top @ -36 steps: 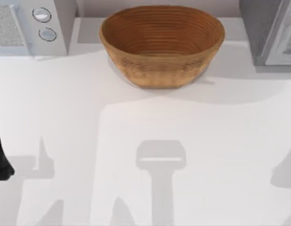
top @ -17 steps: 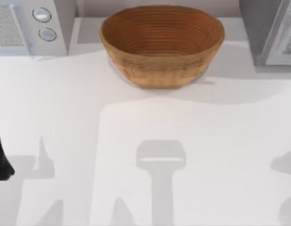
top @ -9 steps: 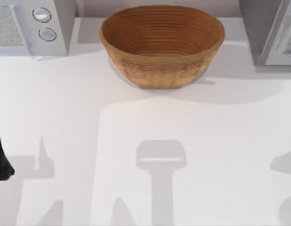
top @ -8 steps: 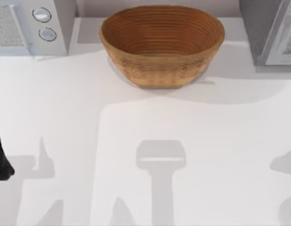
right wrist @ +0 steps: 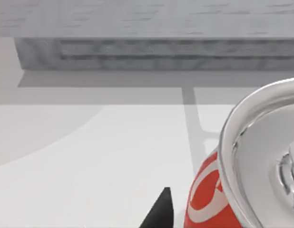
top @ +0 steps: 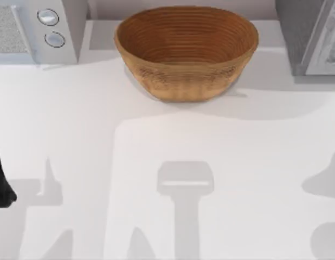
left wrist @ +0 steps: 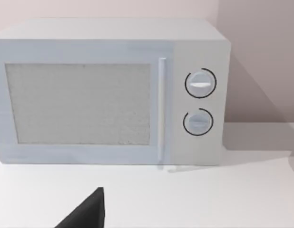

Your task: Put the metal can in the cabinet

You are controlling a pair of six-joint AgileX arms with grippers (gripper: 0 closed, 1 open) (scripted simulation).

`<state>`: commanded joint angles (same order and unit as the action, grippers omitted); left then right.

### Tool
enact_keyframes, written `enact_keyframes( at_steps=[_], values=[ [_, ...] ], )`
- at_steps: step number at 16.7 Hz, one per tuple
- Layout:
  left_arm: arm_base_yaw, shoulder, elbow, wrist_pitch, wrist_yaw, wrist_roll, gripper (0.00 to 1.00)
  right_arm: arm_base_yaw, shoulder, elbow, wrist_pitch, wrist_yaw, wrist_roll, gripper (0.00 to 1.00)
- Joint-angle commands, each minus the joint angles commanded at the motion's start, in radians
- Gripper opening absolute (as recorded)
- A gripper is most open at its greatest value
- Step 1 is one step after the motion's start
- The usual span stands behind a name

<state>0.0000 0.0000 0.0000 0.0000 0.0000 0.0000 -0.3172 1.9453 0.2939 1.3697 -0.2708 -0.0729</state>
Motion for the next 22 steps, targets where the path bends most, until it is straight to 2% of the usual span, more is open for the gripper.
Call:
enact_keyframes(
  at_steps=[9, 12, 15, 22],
  values=[
    [0.0, 0.0, 0.0, 0.0, 0.0, 0.0, 1.0, 0.002, -0.541, 0.119, -0.712, -0.008, -0.002, 0.0],
    [0.0, 0.0, 0.0, 0.0, 0.0, 0.0, 1.0, 0.004, -0.686, 0.151, -0.874, -0.01, -0.003, 0.0],
    [0.0, 0.0, 0.0, 0.0, 0.0, 0.0, 1.0, 0.004, -0.752, 0.167, -0.942, -0.012, -0.004, 0.0],
    [0.0, 0.0, 0.0, 0.0, 0.0, 0.0, 1.0, 0.012, -0.785, 0.152, -0.954, -0.004, 0.0, 0.0]
  ],
)
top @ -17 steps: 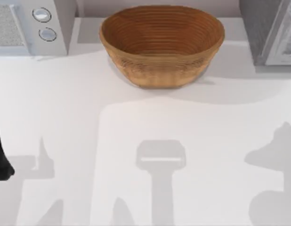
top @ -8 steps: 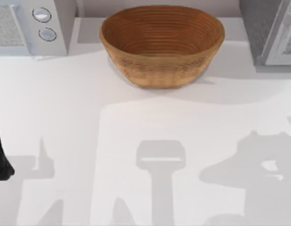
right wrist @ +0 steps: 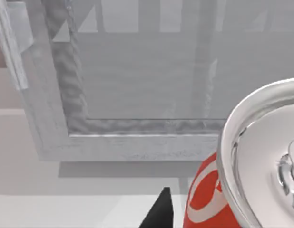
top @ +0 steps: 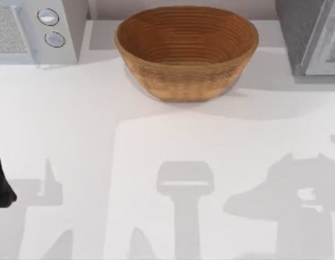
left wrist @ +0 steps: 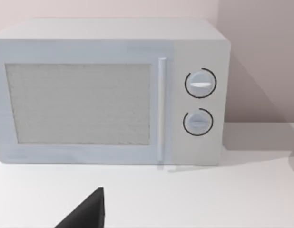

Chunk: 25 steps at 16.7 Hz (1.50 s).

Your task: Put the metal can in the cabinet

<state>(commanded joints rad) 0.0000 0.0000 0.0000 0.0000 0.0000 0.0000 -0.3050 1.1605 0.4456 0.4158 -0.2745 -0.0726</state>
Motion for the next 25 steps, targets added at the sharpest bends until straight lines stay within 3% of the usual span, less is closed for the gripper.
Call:
enact_keyframes(
  at_steps=[16, 25],
  values=[
    [0.0, 0.0, 0.0, 0.0, 0.0, 0.0, 1.0, 0.271, -1.057, -0.397, -0.37, 0.246, 0.065, 0.0],
    [0.0, 0.0, 0.0, 0.0, 0.0, 0.0, 1.0, 0.302, -1.156, -0.443, -0.414, 0.272, 0.074, 0.0]
  ],
)
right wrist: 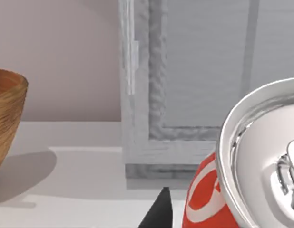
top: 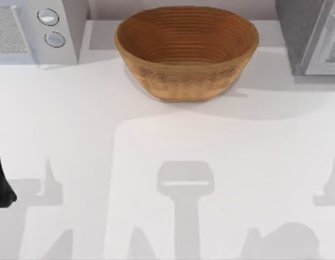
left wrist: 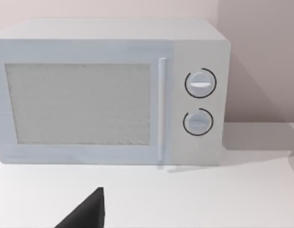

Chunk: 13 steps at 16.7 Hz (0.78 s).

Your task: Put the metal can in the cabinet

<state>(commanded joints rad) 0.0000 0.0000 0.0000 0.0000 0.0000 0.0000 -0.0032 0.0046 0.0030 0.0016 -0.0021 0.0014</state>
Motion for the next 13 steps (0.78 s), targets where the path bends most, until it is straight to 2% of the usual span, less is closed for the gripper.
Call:
enact_keyframes(
  at_steps=[3, 6, 13],
  values=[
    [0.0, 0.0, 0.0, 0.0, 0.0, 0.0, 1.0, 0.006, 0.055, 0.064, -0.015, 0.011, 0.0, 0.0],
    [0.0, 0.0, 0.0, 0.0, 0.0, 0.0, 1.0, 0.023, 0.185, 0.222, -0.054, 0.032, 0.001, 0.0],
    [0.0, 0.0, 0.0, 0.0, 0.0, 0.0, 1.0, 0.09, 0.657, 0.835, -0.206, 0.102, 0.009, 0.0]
  ],
)
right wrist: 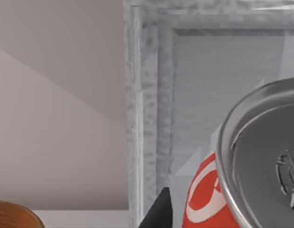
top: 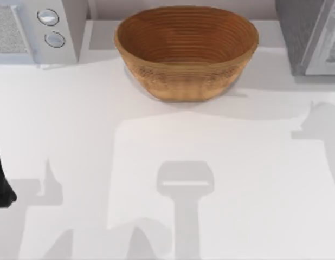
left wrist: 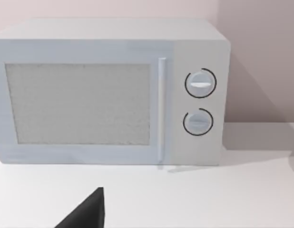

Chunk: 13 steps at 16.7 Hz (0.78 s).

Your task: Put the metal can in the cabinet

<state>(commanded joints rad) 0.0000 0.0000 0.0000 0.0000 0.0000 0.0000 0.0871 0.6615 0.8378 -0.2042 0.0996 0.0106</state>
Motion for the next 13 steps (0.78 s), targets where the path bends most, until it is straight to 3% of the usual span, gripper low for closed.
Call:
enact_keyframes(
  at_steps=[7, 13],
  values=[
    [0.0, 0.0, 0.0, 0.0, 0.0, 0.0, 1.0, 0.066, 0.466, 0.637, -0.152, 0.068, 0.006, 0.0],
    [0.0, 0.0, 0.0, 0.0, 0.0, 0.0, 1.0, 0.095, 0.662, 0.902, -0.214, 0.096, 0.006, 0.0]
  ],
)
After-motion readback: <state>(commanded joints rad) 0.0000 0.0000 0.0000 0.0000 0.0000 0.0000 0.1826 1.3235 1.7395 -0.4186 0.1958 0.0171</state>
